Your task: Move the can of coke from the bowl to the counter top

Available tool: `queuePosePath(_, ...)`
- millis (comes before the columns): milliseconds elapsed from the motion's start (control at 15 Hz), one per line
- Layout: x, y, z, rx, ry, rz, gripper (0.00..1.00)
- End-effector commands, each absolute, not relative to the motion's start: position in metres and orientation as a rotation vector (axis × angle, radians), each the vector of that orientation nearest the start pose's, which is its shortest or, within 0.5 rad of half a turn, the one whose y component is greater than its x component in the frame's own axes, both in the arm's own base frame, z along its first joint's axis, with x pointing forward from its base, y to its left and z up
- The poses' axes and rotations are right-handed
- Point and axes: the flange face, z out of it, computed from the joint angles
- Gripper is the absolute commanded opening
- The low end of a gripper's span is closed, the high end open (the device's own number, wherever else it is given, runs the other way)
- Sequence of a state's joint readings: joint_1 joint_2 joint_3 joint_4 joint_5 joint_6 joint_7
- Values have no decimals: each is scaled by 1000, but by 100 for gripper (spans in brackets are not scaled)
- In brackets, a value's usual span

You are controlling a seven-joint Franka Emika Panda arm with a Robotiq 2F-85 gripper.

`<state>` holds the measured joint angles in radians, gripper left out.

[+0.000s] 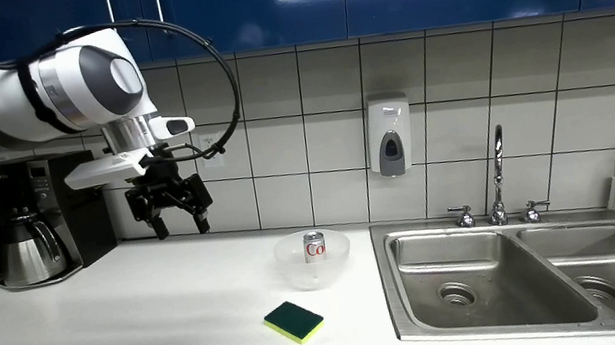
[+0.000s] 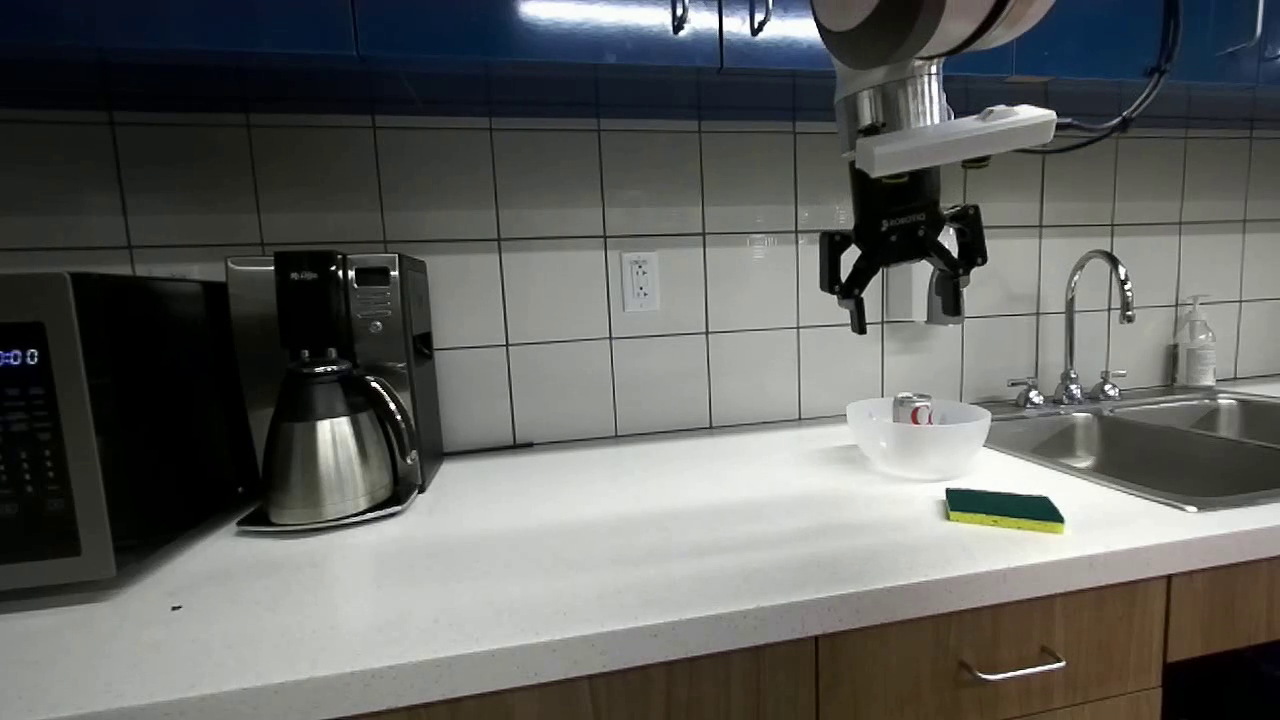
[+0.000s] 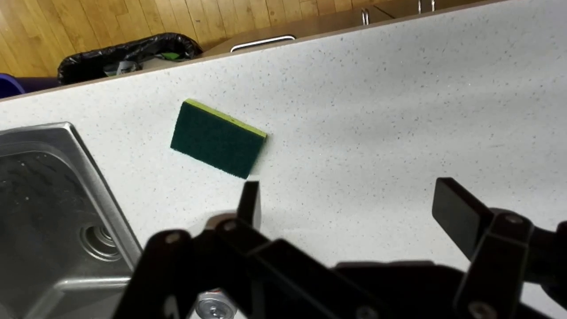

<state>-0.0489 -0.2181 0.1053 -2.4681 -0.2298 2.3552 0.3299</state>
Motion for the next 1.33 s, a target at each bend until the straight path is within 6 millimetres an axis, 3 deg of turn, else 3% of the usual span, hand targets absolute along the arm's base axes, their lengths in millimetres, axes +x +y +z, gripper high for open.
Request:
queuePosePath(0,474,-1,372,-3306,247,-316,100)
queuePosePath(667,512,-93,327,-3279,418,-343,100)
queuePosePath(933,535,-111,314,-3270,466,-343,100)
queuePosePath(1267,567,-113,289,-3262,471,-331,100)
